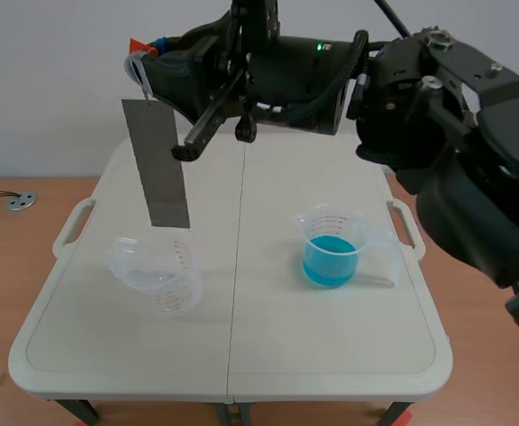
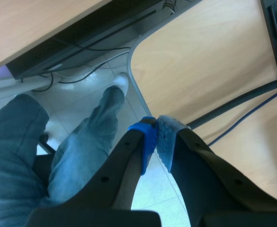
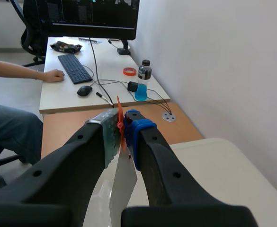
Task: Hold the metal plate by the orange handle, dip it into the blue solution, take it out and point at it, then put the plate back in the beaker on the left.
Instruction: 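Lift the metal plate out of the left beaker, then move the plate over the blue solution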
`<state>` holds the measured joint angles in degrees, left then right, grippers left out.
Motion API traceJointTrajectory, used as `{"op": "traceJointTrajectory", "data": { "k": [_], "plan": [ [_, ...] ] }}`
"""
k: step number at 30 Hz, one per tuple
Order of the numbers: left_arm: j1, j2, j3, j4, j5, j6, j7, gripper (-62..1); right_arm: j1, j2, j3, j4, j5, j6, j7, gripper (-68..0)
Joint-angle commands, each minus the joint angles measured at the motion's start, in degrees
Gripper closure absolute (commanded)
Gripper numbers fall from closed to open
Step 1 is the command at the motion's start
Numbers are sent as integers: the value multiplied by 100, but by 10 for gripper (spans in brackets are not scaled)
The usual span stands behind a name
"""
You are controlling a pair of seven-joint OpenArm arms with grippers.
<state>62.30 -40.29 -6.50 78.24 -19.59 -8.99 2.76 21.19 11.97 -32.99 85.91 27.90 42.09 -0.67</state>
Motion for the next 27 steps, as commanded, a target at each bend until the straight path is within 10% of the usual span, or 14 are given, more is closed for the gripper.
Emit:
{"op": "traceJointTrajectory", "data": {
  "k": [1, 27],
  "plan": [
    [-68, 13, 13, 96, -28, -13, -39, -34, 70, 76, 157, 210, 175, 59, -55, -13],
    [-1460, -595, -455, 1738, -37, 72, -39, -34, -334, 1692, 2253, 957, 2463, 63, -1572, -13]
  ]
}}
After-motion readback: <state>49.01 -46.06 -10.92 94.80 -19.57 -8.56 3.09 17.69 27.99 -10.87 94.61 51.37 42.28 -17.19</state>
